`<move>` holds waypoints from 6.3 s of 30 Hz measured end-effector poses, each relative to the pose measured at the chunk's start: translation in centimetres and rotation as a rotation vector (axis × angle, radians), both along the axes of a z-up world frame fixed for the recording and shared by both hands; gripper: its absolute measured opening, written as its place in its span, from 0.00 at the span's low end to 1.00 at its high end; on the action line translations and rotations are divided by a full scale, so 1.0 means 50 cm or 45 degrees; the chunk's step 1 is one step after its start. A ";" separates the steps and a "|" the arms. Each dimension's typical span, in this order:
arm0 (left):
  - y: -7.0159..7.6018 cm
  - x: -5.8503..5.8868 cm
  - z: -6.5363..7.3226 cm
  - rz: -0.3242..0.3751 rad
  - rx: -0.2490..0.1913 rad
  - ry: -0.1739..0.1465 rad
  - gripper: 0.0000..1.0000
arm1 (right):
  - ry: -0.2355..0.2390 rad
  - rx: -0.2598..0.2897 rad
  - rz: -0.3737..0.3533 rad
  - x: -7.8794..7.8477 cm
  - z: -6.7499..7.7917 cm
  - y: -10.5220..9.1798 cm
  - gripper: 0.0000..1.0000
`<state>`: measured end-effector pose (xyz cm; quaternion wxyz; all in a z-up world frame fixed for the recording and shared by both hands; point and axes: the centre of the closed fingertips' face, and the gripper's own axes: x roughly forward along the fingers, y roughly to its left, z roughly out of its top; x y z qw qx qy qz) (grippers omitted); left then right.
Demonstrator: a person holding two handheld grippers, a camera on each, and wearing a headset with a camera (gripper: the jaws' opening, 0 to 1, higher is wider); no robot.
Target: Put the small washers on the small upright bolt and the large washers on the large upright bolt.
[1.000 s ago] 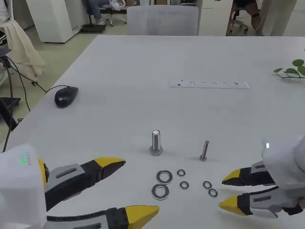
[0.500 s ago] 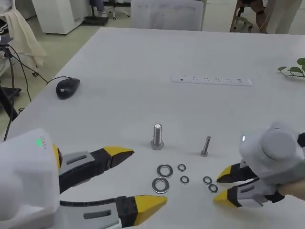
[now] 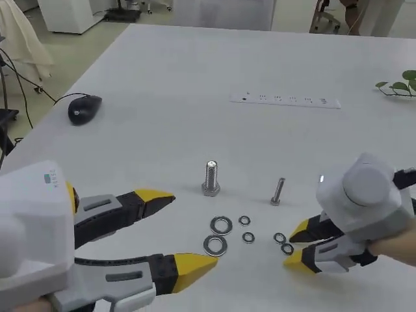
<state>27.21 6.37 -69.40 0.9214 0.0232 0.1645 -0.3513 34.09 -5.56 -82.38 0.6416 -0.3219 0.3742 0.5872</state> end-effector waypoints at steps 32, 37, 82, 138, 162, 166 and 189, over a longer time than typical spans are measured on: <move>0.009 0.021 -0.013 -0.031 -0.021 0.008 0.55 | -0.021 -0.245 0.029 0.009 -0.008 0.003 0.22; 0.008 0.023 -0.014 -0.040 -0.012 0.008 0.55 | -0.026 -0.264 0.033 0.011 -0.008 0.003 0.19; 0.024 0.031 -0.019 -0.002 0.006 0.023 0.55 | -0.138 -0.191 0.122 0.128 0.140 0.022 0.11; 0.046 0.037 -0.026 0.059 0.008 0.039 0.54 | -0.172 -0.310 0.331 0.174 0.010 0.058 0.13; 0.056 0.036 -0.016 0.106 0.035 0.024 0.55 | -0.235 -0.178 0.222 0.121 0.082 -0.014 0.21; 0.066 0.037 -0.008 0.133 0.049 0.018 0.55 | -0.234 -0.163 0.223 0.100 0.082 -0.020 0.21; 0.060 0.017 0.024 0.153 0.066 -0.021 0.55 | -0.133 -0.170 0.265 0.033 0.031 -0.004 0.19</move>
